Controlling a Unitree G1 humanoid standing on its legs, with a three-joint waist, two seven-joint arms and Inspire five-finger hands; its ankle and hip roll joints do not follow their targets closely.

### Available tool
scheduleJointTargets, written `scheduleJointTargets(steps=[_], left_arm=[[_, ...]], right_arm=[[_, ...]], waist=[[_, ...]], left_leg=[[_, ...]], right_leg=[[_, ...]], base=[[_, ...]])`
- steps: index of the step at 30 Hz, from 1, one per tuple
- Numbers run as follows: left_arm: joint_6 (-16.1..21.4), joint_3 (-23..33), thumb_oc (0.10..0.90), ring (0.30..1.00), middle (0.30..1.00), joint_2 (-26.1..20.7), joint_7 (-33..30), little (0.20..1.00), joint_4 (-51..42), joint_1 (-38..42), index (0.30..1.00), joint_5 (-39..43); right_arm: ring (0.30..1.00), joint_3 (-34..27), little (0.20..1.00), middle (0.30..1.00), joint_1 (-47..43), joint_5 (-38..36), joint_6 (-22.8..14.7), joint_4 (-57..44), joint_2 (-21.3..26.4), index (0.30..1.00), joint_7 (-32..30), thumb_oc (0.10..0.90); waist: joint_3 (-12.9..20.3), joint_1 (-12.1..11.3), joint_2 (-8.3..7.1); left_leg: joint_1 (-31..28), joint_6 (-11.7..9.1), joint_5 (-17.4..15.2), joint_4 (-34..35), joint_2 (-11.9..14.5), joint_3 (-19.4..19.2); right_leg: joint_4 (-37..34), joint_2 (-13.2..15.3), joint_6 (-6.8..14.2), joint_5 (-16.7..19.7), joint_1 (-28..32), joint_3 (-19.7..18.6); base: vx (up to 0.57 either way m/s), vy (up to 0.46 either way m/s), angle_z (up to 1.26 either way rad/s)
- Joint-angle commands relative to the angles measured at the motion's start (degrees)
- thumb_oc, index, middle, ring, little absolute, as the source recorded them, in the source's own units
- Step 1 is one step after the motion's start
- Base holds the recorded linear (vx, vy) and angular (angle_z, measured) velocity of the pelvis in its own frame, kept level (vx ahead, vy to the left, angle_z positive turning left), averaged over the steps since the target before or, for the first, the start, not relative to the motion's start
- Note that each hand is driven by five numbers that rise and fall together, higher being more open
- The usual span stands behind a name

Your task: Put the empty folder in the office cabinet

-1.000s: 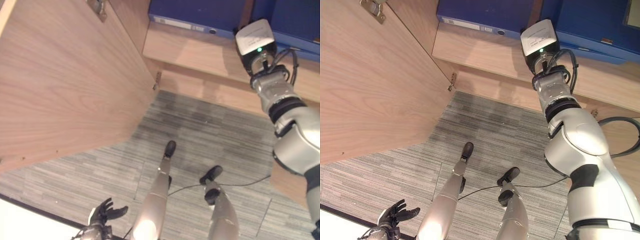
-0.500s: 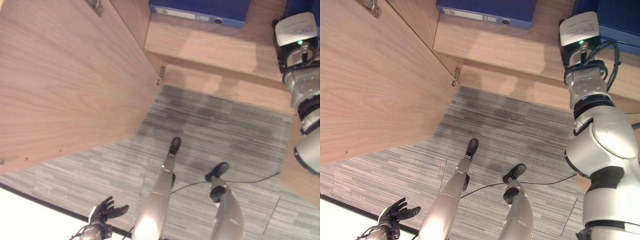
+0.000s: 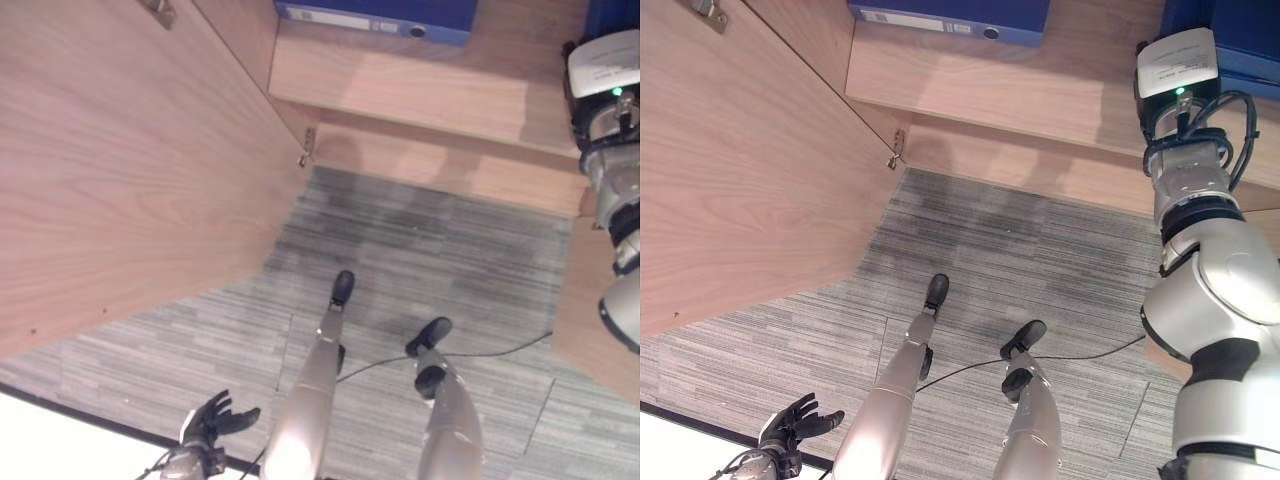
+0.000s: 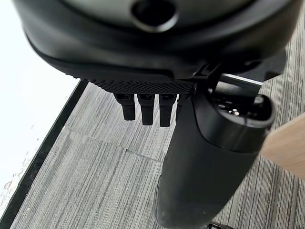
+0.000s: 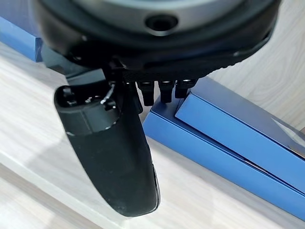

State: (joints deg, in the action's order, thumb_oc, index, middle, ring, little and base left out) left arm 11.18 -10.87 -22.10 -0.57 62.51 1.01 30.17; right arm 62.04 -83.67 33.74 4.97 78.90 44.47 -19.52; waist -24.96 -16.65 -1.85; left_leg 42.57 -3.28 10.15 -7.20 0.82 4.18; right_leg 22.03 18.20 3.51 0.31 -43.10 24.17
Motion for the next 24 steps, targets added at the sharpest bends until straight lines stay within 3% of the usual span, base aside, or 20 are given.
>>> scheduleJointTargets(steps=[1,7,8,9,11,12,13,18,24], left_arm=[[-1.58,3.19,0.8,0.9,0.9,-3.55,-0.81,0.9,3.91,-7.84,0.9,0.38],[-1.92,4.08,0.8,0.9,0.9,-4.31,-0.24,0.9,3.83,-8.62,0.9,-0.08],[-1.93,4.04,0.8,0.9,0.9,-4.32,-0.25,0.9,3.81,-8.62,0.9,-0.08],[-1.93,3.26,0.8,0.9,0.9,-4.63,0.42,0.9,2.12,-8.54,0.9,-0.62],[-1.85,3.09,0.8,0.9,0.9,-4.69,0.51,0.9,1.32,-8.46,0.9,-1.03],[-1.87,3.08,0.8,0.9,0.9,-4.73,0.5,0.9,1.29,-8.48,0.9,-1.04],[-1.99,2.86,0.8,0.9,0.9,-4.27,0.57,0.9,0.89,-8.59,0.9,-1.4],[-1.98,2.01,0.8,0.9,0.9,-3.32,0.58,0.9,0.89,-8.69,0.9,-1.91],[-1.89,2.79,0.8,0.9,0.9,-3.34,-0.17,0.9,2.33,-8.29,0.9,-1.66]], right_arm=[[0.9,-0.38,0.9,0.9,1.88,-1.42,3.69,6.76,10.05,0.9,3.66,0.8],[0.9,0.18,0.9,0.9,5.49,4.53,5.6,9.65,14.57,0.9,6.33,0.8],[0.695,0.16,0.695,0.695,5.52,4.57,5.62,9.6,14.63,0.695,6.37,0.664],[0.3,0.89,0.3,0.3,7.0,9.48,6.78,10.43,16.52,0.3,7.77,0.4],[0.3,0.06,0.3,0.3,6.9,8.86,7.01,10.47,16.64,0.3,6.83,0.4],[0.361,-0.01,0.361,0.361,6.98,8.85,7.02,10.47,16.65,0.361,6.78,0.441],[0.9,-1.03,0.9,0.9,6.8,8.01,6.72,9.58,16.65,0.9,6.0,0.8],[0.9,-0.56,0.9,0.9,4.13,6.57,6.02,8.09,14.59,0.9,5.18,0.8],[0.9,-0.01,0.9,0.9,2.28,4.17,5.2,6.95,13.5,0.9,5.18,0.8]], waist=[[-2.86,0.91,0.88],[-2.08,0.86,2.15],[-2.07,0.84,2.17],[-1.47,0.92,3.1],[-1.2,0.93,3.49],[-1.2,0.9,3.47],[-0.98,0.85,3.94],[-0.58,1.07,4.26],[-0.23,1.9,3.28]], left_leg=[[-1.8,0.11,-6.99,-1.26,-2.28,0.53],[-2.92,0.35,-6.83,-0.3,-2.5,0.23],[-2.92,0.36,-6.84,-0.3,-2.5,0.22],[-3.12,0.53,-7.03,-0.38,-2.78,0.2],[-3.18,0.59,-7.06,-0.36,-2.88,0.1],[-3.19,0.6,-7.06,-0.36,-2.89,0.1],[-3.26,0.76,-7.12,-0.49,-3.05,-0.1],[-3.41,0.89,-7.33,-0.93,-3.25,-0.51],[-3.69,1.08,-7.62,-1.21,-3.32,-0.55]], right_leg=[[-0.54,0.14,6.75,0.46,3.6,1.83],[-0.09,0.69,7.14,0.27,4.04,2.12],[-0.06,0.7,7.14,0.26,4.02,2.11],[0.7,1.42,7.34,-0.01,3.88,2.05],[0.88,1.61,7.41,-0.06,3.82,1.96],[0.9,1.62,7.41,-0.07,3.81,1.95],[1.22,1.8,7.44,-0.08,3.64,1.64],[1.22,1.8,7.4,-0.02,3.61,1.11],[0.92,1.91,7.42,0.44,3.88,0.68]], base=[[0.01,-0.047,0.04],[0.0,-0.016,0.01],[0.0,0.0,0.0],[0.0,0.0,0.0],[0.0,0.002,0.03],[0.01,0.019,0.06],[0.0,0.023,0.05],[0.0,0.006,0.01],[0.0,0.02,-0.08]])
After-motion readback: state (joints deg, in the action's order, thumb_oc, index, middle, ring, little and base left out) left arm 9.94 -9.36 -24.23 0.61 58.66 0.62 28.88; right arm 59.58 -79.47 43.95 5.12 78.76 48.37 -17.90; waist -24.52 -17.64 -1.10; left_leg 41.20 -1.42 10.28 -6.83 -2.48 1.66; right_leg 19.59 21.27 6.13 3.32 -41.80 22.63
